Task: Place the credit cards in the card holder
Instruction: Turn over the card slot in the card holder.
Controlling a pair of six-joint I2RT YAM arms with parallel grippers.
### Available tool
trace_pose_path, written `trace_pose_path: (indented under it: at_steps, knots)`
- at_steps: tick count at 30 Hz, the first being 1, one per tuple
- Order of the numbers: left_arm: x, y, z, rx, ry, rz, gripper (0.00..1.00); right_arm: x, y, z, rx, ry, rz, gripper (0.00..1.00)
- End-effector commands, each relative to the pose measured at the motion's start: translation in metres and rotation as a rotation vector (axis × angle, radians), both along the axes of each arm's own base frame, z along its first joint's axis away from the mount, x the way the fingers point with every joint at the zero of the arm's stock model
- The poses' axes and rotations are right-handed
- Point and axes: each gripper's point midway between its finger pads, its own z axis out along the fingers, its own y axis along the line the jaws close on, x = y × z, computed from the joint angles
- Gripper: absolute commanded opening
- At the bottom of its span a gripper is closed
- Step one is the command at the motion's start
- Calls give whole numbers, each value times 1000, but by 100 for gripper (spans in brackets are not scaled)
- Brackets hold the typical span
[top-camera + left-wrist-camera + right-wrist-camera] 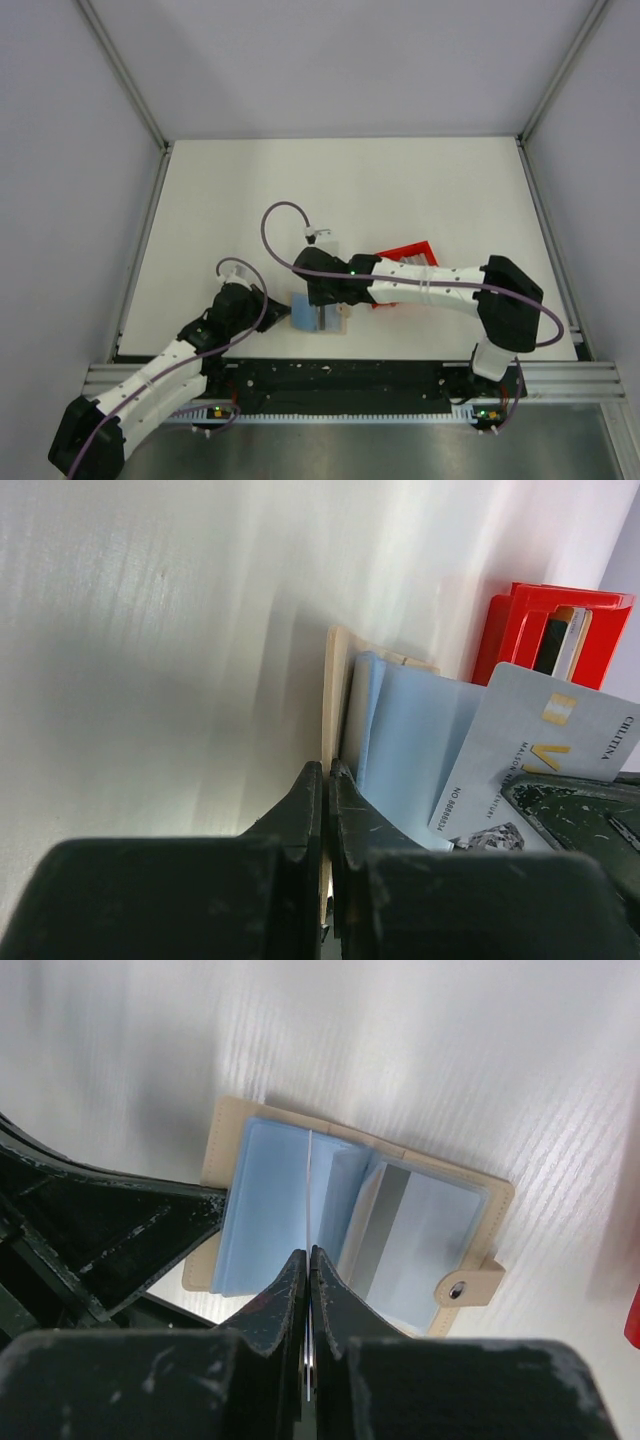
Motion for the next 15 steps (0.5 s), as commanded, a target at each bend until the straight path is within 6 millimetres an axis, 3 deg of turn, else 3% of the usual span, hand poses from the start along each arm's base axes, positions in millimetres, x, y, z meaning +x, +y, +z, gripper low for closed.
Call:
trace_pose_path:
  at_steps: [1,15]
  knots:
    - [0,0,-1,0,-12,0,0,-3,-2,20,46,-34,13,0]
    - [-4,5,-13,26,11,5,0,0,-14,43,80,-86,9,0]
